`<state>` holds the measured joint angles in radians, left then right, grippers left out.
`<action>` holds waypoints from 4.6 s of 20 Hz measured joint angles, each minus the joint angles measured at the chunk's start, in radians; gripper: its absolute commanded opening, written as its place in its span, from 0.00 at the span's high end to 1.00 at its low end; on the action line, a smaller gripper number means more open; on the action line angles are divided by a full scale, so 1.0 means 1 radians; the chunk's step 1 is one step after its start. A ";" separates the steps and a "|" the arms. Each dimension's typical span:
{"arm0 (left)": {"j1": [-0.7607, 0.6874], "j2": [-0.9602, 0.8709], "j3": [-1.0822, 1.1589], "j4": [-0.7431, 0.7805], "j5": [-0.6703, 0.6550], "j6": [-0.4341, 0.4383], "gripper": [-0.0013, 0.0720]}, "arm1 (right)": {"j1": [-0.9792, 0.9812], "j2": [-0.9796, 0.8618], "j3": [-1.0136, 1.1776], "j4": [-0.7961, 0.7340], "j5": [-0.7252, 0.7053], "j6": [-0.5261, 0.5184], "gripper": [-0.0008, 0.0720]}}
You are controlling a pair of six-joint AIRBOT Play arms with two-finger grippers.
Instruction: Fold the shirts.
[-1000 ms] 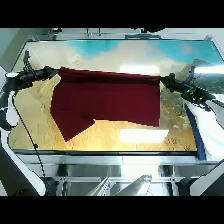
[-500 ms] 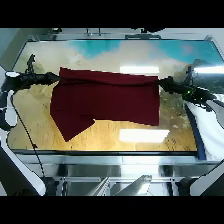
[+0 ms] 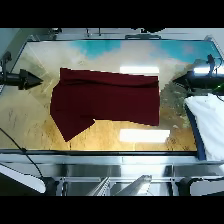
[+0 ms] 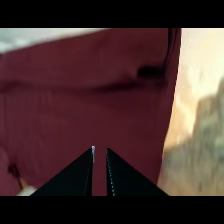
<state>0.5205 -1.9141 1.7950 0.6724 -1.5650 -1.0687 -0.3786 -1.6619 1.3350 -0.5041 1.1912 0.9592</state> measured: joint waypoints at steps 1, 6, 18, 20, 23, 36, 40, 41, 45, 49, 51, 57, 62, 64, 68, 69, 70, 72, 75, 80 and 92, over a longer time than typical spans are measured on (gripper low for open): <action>0.013 0.057 -0.088 0.023 -0.020 -0.021 0.61 | -0.001 0.060 -0.043 -0.064 0.034 0.029 0.83; 0.073 0.305 -0.533 0.215 0.002 -0.111 0.61 | -0.004 0.311 -0.326 -0.224 0.025 0.097 0.26; 0.030 0.417 -0.908 0.344 0.230 -0.151 0.61 | 0.079 0.139 -0.467 -0.197 -0.093 0.133 0.28; 0.004 0.418 -0.914 0.345 0.262 -0.151 0.61 | 0.126 0.095 -0.467 -0.137 -0.104 0.129 0.31; -0.035 0.418 -0.917 0.346 0.299 -0.151 0.61 | 0.185 0.055 -0.467 -0.087 -0.145 0.121 0.49; -0.174 0.419 -0.919 0.334 0.504 -0.163 0.61 | 0.230 0.028 -0.468 -0.018 -0.110 0.088 0.49; -0.193 0.391 -0.917 0.338 0.527 -0.170 0.73 | 0.230 0.028 -0.469 -0.018 -0.087 0.086 0.49; -0.193 0.377 -0.916 0.337 0.530 -0.170 0.95 | 0.230 0.028 -0.469 -0.018 -0.085 0.085 0.49; -0.193 0.319 -0.909 0.202 0.502 -0.163 0.95 | 0.230 0.028 -0.468 -0.025 -0.071 0.084 0.84; -0.195 0.324 -0.852 0.249 0.455 -0.134 0.95 | 0.216 0.033 -0.468 -0.017 -0.034 0.084 0.95; -0.190 0.359 -0.822 0.333 0.430 -0.127 0.95 | 0.192 0.050 -0.468 -0.011 -0.006 0.082 0.96; -0.100 0.548 -0.858 0.297 0.283 -0.110 0.95 | 0.101 0.126 -0.469 -0.087 0.103 0.093 0.96; 0.006 0.739 -0.954 0.235 0.212 -0.084 0.95 | 0.081 0.210 -0.474 -0.261 0.166 0.179 0.96; 0.024 0.784 -0.955 0.228 0.209 -0.082 0.95 | 0.079 0.246 -0.473 -0.261 0.163 0.190 0.96; -0.006 0.746 -0.829 0.169 0.229 -0.042 0.95 | 0.087 0.275 -0.460 -0.124 0.060 0.145 0.96; -0.028 0.712 -0.778 0.146 0.235 -0.024 0.95 | 0.095 0.270 -0.459 -0.082 0.023 0.131 0.96; -0.057 0.664 -0.716 0.130 0.241 -0.008 0.95 | 0.106 0.260 -0.458 -0.042 -0.020 0.113 0.96; -0.112 0.552 -0.586 0.116 0.250 0.012 0.95 | 0.127 0.230 -0.457 0.042 -0.100 0.066 0.96; -0.177 0.367 -0.401 0.118 0.257 0.024 0.95 | 0.153 0.164 -0.455 0.189 -0.203 -0.047 0.96; -0.223 0.091 -0.155 0.126 0.281 0.031 0.95 | 0.174 0.030 -0.413 0.357 -0.309 -0.209 0.96; -0.234 -0.145 0.249 0.117 0.293 0.008 0.52 | 0.124 -0.065 -0.291 0.296 -0.286 -0.339 0.15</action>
<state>0.2867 -2.0590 2.0445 0.7895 -1.2724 -1.0603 -0.2543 -1.7271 1.0435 -0.2081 0.9047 0.6205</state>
